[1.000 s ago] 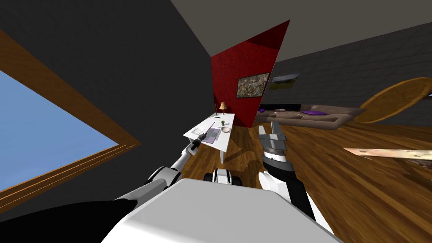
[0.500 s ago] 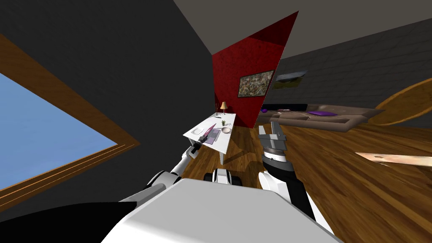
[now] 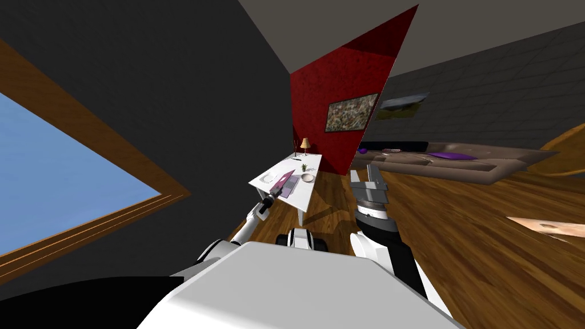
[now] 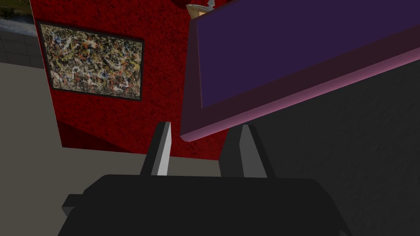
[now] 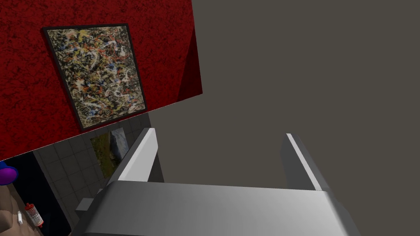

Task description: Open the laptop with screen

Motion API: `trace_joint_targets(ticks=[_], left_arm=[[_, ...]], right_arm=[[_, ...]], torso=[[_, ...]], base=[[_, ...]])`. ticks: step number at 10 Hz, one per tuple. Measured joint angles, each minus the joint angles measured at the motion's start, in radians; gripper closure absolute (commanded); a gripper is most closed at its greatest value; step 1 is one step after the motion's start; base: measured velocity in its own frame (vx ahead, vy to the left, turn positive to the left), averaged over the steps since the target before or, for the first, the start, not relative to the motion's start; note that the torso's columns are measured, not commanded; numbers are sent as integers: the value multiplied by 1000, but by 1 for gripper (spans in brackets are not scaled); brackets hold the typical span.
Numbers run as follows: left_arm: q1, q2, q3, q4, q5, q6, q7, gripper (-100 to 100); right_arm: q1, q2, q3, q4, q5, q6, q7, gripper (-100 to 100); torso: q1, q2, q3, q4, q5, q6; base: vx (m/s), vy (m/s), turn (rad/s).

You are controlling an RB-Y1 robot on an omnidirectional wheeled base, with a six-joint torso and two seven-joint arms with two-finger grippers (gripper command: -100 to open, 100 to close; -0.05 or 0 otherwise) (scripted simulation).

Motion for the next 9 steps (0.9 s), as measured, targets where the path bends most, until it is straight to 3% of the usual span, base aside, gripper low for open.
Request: trace_joint_targets(ticks=[4, 5, 9], left_arm=[[68, -42, 18, -27, -34, -49, -105, 100], [77, -49, 23, -22, -39, -65, -134, -100], [-32, 23, -8, 58, 15, -44, -94, -100]], right_arm=[[0, 0, 0, 0, 0, 0, 0, 0], [0, 0, 0, 0, 0, 0, 0, 0], [0, 0, 0, 0, 0, 0, 0, 0]], torso=[[-2, 0, 0, 0, 0, 1], [-2, -1, 0, 0, 0, 2], [-6, 7, 4, 4, -2, 3]], base=[[65, -30, 70], [-61, -44, -49], [-102, -45, -46]])
